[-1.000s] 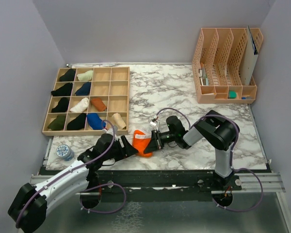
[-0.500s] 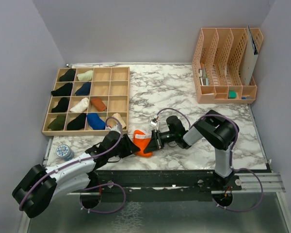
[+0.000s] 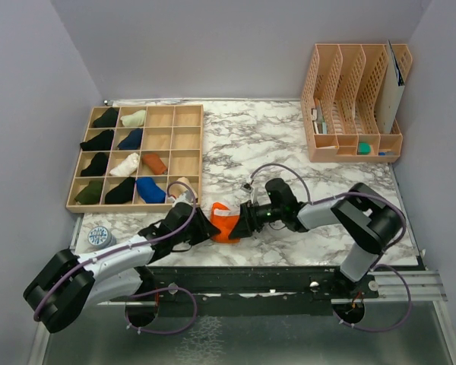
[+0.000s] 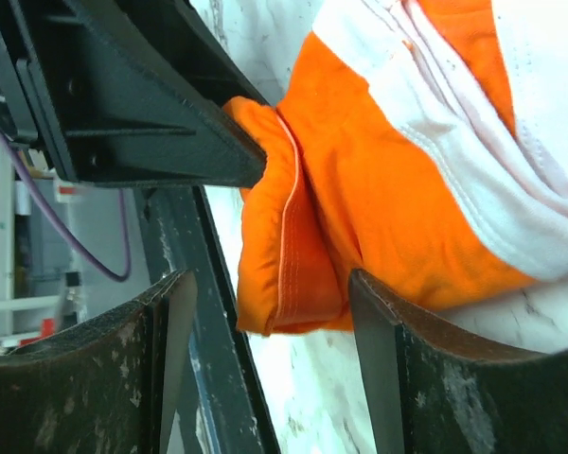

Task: Roll the underwear
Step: Roll the underwear to the center of the board.

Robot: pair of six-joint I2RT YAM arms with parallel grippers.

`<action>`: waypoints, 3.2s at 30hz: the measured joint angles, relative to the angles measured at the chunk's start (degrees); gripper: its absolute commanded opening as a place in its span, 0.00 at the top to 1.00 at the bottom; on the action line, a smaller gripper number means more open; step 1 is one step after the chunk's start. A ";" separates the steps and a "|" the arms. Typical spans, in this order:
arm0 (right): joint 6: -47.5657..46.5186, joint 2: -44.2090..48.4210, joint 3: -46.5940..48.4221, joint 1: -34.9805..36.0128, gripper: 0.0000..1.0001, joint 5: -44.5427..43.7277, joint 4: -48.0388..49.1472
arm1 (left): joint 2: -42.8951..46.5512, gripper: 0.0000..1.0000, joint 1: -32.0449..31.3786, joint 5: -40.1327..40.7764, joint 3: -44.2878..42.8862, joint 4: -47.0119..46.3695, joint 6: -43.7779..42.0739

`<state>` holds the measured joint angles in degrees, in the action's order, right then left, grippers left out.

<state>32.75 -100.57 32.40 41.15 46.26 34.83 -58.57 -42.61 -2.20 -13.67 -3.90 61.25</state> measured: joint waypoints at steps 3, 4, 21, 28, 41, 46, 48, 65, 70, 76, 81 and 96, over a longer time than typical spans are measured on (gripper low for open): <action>-3.54 5.40 -0.63 0.09 0.29 -4.37 -5.51 | -0.66 0.60 0.00 0.11 -0.70 0.52 -0.09; -4.70 7.69 -1.33 -0.02 0.29 -6.08 -6.99 | -0.92 0.60 0.00 0.09 -0.92 0.59 -0.15; -12.24 25.11 -11.47 0.22 0.00 -26.08 -3.72 | -4.26 0.59 0.00 -0.17 -4.39 2.97 -2.19; -37.40 30.18 -16.90 17.03 0.17 -27.87 2.75 | -5.38 0.58 0.00 -0.39 -5.66 4.22 -2.45; -71.08 20.74 -12.22 27.93 0.44 -38.56 4.13 | -7.39 0.58 0.13 -1.60 -7.21 4.63 -3.28; -73.40 16.63 -10.43 28.24 0.46 -40.30 4.15 | -7.39 0.58 0.17 -1.75 -7.23 4.70 -3.30; -73.88 15.26 -10.34 28.26 0.49 -41.16 4.15 | -7.39 0.58 0.17 -1.86 -7.32 4.85 -3.37; -71.91 9.09 -10.29 29.90 0.62 -50.99 9.16 | -6.91 0.55 0.83 -2.62 -7.56 5.75 -3.69; -70.42 8.57 -10.29 29.92 0.78 -51.41 10.12 | -6.91 0.55 1.31 -3.19 -7.56 5.81 -3.98; -69.59 7.61 -9.79 30.01 0.99 -52.39 11.08 | -6.84 0.50 1.84 -3.48 -7.56 5.86 -4.66; -67.12 7.98 -9.09 29.88 1.00 -52.39 9.86 | -4.76 0.44 2.73 -3.48 -7.52 7.98 -4.83; -43.50 11.02 -9.77 19.67 1.00 -29.42 9.14 | 1.20 0.21 4.66 -3.98 -7.52 13.90 -7.23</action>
<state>-10.74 -89.56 22.63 60.82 16.84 43.97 -57.36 -37.95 -6.17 -21.19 10.00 54.02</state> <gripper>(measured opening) 0.048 0.740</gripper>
